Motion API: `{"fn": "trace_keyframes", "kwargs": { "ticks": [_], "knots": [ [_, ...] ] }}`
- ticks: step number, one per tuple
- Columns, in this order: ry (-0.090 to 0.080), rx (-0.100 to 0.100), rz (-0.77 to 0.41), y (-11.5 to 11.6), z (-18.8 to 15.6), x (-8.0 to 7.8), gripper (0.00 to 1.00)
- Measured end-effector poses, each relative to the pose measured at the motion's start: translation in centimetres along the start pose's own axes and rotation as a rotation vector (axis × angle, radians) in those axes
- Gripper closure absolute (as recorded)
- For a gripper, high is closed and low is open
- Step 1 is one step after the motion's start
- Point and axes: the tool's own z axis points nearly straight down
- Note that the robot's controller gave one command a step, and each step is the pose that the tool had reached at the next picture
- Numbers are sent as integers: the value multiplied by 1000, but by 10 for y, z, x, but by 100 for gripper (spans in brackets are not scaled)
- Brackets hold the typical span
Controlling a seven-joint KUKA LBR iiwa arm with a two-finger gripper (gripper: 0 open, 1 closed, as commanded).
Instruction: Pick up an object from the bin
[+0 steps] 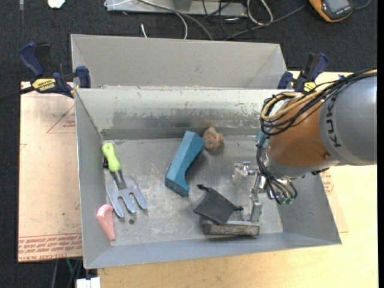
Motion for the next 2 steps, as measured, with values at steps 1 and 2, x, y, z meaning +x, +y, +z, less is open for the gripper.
{"fn": "trace_keyframes", "kwargs": {
  "ticks": [1, 2],
  "knots": [
    [-15, 5, -81, 4, -1, 8, 0],
    [-45, 10, -76, 24, -6, 27, 0]
  ]
}}
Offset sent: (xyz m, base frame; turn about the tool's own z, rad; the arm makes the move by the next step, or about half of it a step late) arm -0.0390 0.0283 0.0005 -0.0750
